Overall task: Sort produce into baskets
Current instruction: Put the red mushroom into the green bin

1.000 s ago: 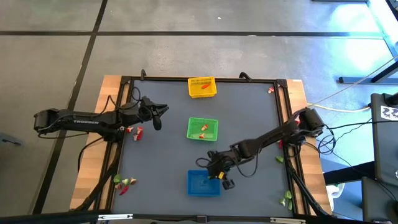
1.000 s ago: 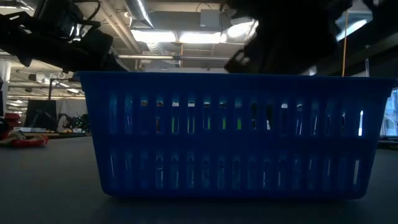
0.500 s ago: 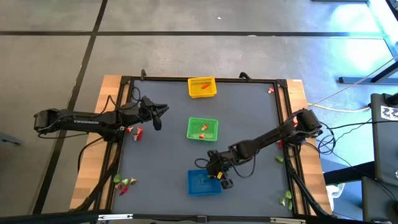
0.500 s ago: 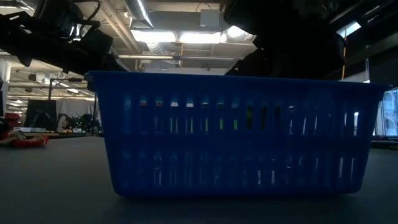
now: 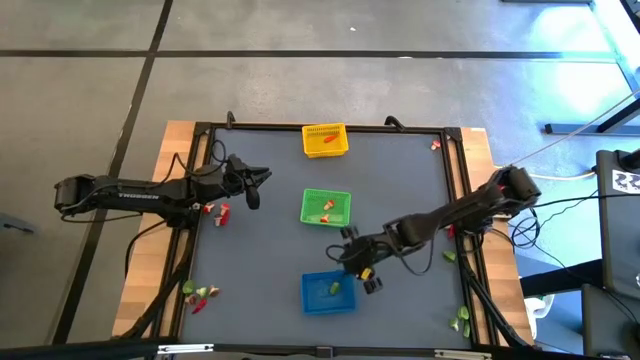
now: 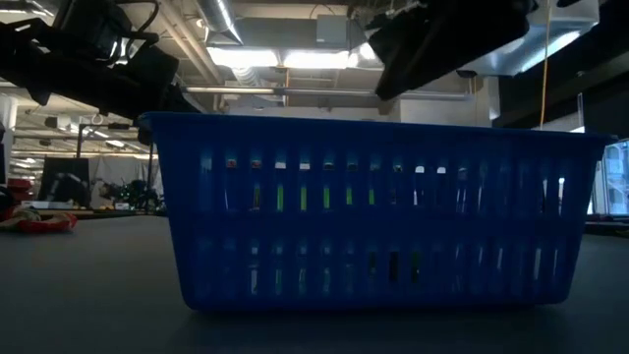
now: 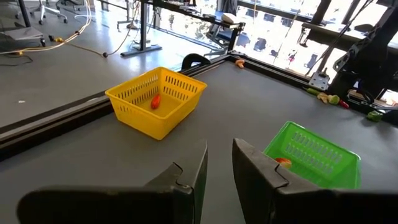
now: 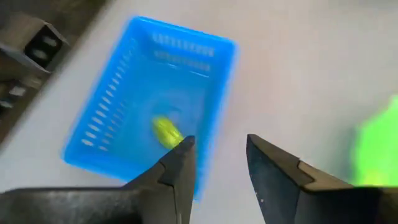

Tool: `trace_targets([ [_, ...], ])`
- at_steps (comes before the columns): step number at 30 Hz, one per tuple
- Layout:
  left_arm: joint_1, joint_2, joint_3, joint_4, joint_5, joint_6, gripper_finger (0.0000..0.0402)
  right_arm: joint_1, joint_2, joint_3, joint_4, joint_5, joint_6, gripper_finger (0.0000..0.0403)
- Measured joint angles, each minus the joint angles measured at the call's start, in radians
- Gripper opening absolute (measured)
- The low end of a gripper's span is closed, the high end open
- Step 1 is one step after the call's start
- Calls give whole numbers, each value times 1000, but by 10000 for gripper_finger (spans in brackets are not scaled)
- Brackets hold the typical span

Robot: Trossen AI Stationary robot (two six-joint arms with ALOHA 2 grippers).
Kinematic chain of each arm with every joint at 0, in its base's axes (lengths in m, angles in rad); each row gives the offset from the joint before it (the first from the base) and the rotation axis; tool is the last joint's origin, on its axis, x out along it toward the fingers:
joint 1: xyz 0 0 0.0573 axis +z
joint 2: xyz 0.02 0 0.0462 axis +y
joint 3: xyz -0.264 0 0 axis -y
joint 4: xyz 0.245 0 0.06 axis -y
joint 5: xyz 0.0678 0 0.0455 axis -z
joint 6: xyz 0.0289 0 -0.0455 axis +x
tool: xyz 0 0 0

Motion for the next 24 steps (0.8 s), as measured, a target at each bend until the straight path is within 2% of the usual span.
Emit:
trace_targets([
  [4,0,0,0,0,0,-1,72,-28,-74,1,-133,83,0,140],
  [11,0,0,0,1,0,-6,72,-125,-162,0,-380,119,0,140],
  [24,0,0,0,1,0,-29,72,-437,-210,0,-740,145,-77,140],
])
